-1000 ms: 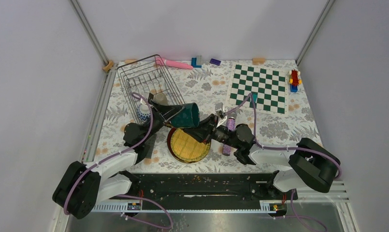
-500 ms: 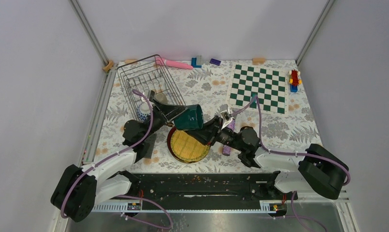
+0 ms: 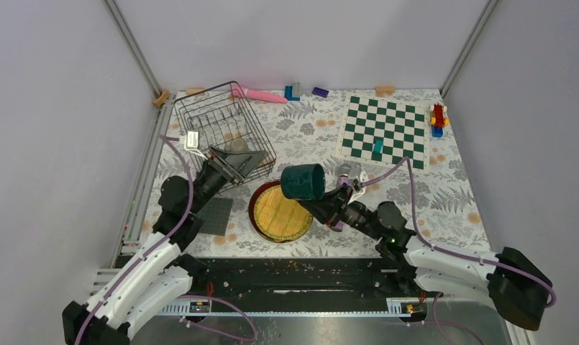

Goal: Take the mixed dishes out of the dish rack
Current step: Pick up the cup from the dish rack, then place the cup at the center of the board.

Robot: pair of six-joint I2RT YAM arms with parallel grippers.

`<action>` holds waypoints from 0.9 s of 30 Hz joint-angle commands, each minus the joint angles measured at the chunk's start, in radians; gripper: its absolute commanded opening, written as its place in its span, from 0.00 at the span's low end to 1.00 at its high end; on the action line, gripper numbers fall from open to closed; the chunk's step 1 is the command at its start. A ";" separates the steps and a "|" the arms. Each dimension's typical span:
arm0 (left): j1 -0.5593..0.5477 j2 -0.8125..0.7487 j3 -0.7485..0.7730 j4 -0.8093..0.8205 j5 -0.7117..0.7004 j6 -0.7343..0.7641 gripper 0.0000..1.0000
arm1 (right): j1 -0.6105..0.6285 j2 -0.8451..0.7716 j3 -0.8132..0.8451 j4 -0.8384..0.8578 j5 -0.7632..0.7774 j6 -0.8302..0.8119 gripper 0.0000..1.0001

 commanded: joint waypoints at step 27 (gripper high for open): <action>0.005 -0.098 0.079 -0.653 -0.647 0.515 0.99 | 0.007 -0.410 0.109 -1.447 1.002 0.265 0.00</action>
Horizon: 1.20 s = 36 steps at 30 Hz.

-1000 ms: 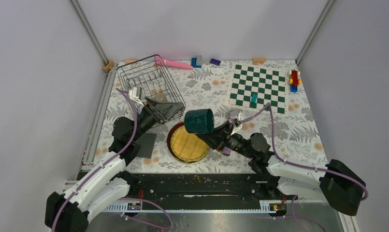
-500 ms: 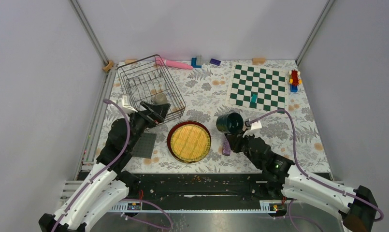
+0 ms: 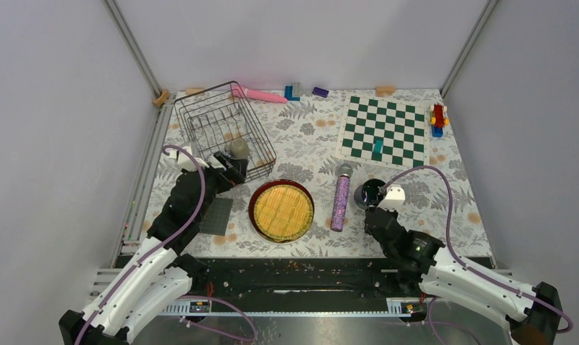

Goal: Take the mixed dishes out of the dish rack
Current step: Place the cup at the center of the board.

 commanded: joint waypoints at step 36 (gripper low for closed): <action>0.004 0.126 0.089 -0.020 -0.091 0.071 0.99 | 0.002 0.276 0.033 0.024 0.029 0.208 0.10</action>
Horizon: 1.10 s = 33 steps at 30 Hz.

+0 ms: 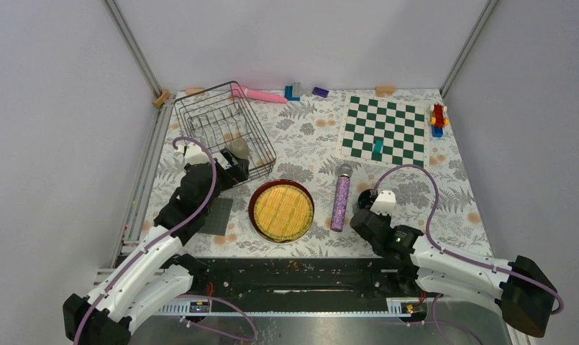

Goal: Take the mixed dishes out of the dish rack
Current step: Place the cup at the center of the board.

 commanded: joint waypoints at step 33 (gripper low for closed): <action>0.110 0.422 0.385 -0.131 -0.045 0.091 0.99 | 0.002 -0.369 0.052 -0.094 0.088 -0.023 1.00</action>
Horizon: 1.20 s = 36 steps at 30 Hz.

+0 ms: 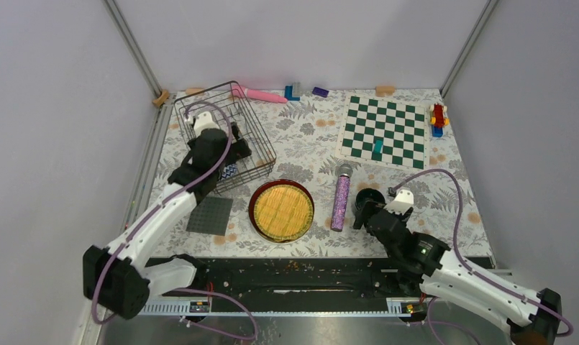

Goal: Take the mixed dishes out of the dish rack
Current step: Place the cup at the center of the board, then pick up the cup from the dish rack.

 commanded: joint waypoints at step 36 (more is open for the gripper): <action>0.202 0.823 0.618 -0.225 0.105 -0.043 0.94 | 0.002 -0.230 -0.023 -0.022 0.083 -0.049 1.00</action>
